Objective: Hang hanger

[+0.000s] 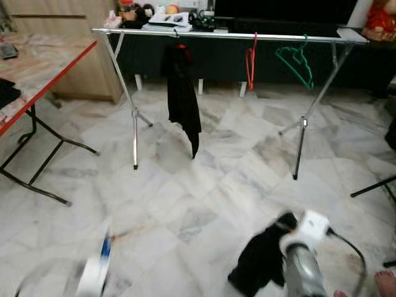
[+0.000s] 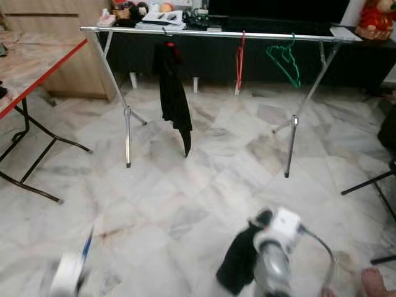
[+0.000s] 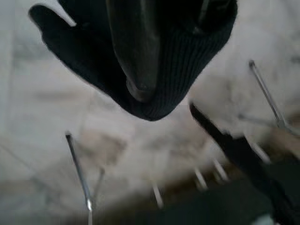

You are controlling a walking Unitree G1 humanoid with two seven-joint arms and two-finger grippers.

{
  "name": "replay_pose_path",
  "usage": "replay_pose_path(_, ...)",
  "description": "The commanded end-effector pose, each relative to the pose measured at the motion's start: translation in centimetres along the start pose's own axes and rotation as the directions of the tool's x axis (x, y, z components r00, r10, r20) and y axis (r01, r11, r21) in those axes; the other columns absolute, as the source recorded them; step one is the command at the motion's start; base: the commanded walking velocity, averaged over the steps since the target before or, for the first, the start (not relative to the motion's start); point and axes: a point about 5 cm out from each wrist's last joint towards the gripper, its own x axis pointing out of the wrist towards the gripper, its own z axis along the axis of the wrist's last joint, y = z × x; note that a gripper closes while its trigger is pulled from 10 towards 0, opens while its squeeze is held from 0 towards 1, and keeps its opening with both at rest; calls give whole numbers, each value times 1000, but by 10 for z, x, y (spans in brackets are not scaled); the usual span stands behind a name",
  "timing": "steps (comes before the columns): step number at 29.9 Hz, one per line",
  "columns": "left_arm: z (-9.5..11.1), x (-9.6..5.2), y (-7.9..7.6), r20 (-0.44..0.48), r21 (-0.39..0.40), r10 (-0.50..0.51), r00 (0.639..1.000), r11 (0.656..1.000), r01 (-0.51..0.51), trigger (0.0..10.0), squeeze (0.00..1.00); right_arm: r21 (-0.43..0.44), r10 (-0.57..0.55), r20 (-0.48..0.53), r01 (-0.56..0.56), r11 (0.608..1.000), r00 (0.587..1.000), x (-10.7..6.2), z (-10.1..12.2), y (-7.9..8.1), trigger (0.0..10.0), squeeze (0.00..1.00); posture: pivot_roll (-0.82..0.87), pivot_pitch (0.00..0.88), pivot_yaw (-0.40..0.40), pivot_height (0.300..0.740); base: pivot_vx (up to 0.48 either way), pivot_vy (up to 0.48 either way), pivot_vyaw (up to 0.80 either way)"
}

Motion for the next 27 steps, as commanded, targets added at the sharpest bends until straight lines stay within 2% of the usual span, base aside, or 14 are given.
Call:
replay_pose_path(1,-15,-10,-3,-18,62,-27,999,998,28,10000,0,16,-13,65,12,1000,998,4,14,-4,10000,0,-14,121,-14,740,0,0,0)
replay_pose_path(6,20,1,-16,132,90,-134,982,988,122,10000,0,11,5,79,-6,1000,997,9,22,3,10000,0,-11,118,-16,740,0,0,0)
replay_pose_path(9,31,2,-26,156,137,-260,953,961,240,10000,0,-35,-10,31,11,999,999,11,20,4,10000,0,-13,118,-16,740,0,0,0)
replay_pose_path(10,34,1,-28,155,183,-319,935,939,290,10000,0,-51,-4,21,5,999,1000,13,21,6,10000,0,-12,117,-17,740,0,0,0)
replay_pose_path(12,36,0,-29,148,211,-356,923,923,322,10000,0,-64,8,24,-6,998,1000,14,24,8,10000,0,-13,114,-16,740,0,0,0)
replay_pose_path(13,40,-1,-29,133,242,-426,895,890,387,10000,0,-211,62,-36,-69,975,997,17,24,15,10000,0,-17,111,-16,740,0,0,0)
replay_pose_path(14,41,-1,-29,129,249,-444,887,880,404,10000,0,-252,73,-55,-85,964,996,18,23,16,10000,0,-17,111,-16,740,0,0,0)
replay_pose_path(15,44,-2,-28,105,274,-484,869,854,443,10000,0,-372,107,-119,-144,917,987,19,20,20,10000,0,-15,106,-16,740,0,0,0)
replay_pose_path(17,47,-4,-26,57,314,-547,835,804,505,10000,0,-485,136,-187,-212,848,973,21,19,23,10000,0,-7,101,-16,740,0,0,0)
replay_pose_path(18,49,-5,-25,24,340,-583,812,769,541,10000,0,-507,150,-196,-231,831,969,23,23,25,10000,0,-4,97,-16,740,0,0,0)
replay_pose_path(19,54,-8,-23,-33,374,-635,772,708,599,10000,0,-539,167,-182,-240,807,969,28,35,29,10000,0,-7,88,-15,740,0,0,0)
replay_pose_path(23,64,-9,-23,-64,383,-675,735,663,643,10000,0,-602,159,-157,-222,767,975,35,51,31,10000,0,-14,75,-16,740,0,0,0)
replay_pose_path(25,70,-10,-25,-76,385,-697,713,640,666,10000,0,-598,130,-133,-184,780,983,38,60,31,10000,0,-16,73,-16,740,0,0,0)
replay_pose_path(27,77,-12,-26,-87,387,-721,687,611,691,10000,0,-538,115,-117,-160,828,987,42,69,36,10000,0,-18,61,-17,740,0,0,0)
